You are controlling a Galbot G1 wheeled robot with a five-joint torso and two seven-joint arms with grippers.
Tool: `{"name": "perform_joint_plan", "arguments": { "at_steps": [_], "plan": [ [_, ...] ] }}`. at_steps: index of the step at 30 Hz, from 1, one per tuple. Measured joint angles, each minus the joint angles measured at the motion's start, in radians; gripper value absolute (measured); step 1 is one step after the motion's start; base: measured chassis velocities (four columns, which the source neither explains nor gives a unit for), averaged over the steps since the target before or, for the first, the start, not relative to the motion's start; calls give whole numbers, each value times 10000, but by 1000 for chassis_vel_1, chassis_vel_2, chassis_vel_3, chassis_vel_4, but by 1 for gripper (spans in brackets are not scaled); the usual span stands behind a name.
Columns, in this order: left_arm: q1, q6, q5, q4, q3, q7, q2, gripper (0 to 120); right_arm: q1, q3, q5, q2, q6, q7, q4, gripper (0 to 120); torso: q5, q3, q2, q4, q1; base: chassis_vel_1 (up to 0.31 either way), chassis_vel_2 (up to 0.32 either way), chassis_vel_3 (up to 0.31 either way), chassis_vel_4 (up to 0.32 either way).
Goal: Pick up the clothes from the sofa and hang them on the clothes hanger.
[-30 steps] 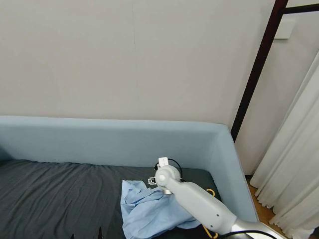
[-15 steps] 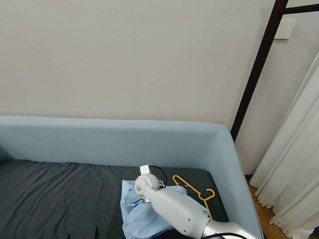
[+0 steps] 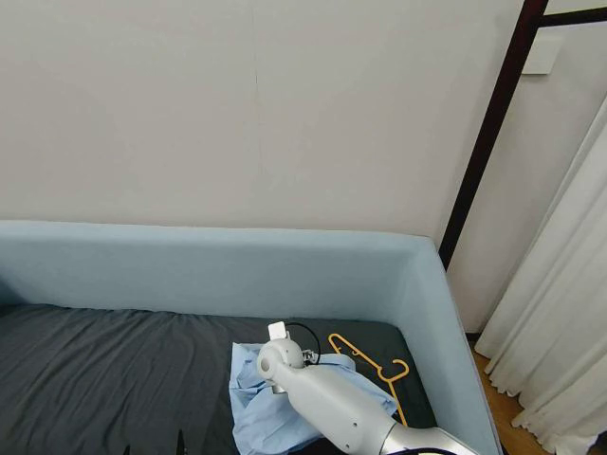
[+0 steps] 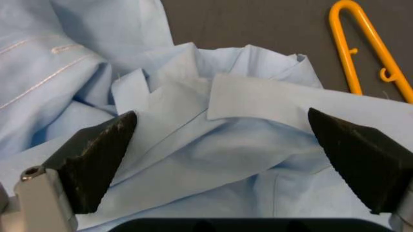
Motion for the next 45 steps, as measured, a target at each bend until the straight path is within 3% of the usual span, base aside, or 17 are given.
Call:
{"name": "perform_joint_plan", "arguments": {
  "at_steps": [31, 35, 38, 45],
  "plan": [
    [-163, -38, -71, 212, -20, -59, -62, 100, 336, -407, -703, 15, 448, -602, -1074, 100, 0, 0, 1, 0, -1, 0, 0, 0, 0],
    [-172, -37, -75, 181, -16, -60, -69, 100, 302, -425, -644, 12, 411, -540, -1034, 94, 0, 0, 0, 1, 0, 0, 0, 0, 0],
    [-173, -30, -123, 142, -36, -61, -49, 100, 87, -479, -633, 8, 285, -542, -1007, 79, 0, 0, 1, 0, -1, 0, 0, 0, 0],
    [-143, -30, -152, 143, -72, -61, -29, 100, -134, -704, -632, 5, 42, -655, -889, 55, 0, 0, 1, 0, -1, 0, 0, 0, 0]
  ]
}}
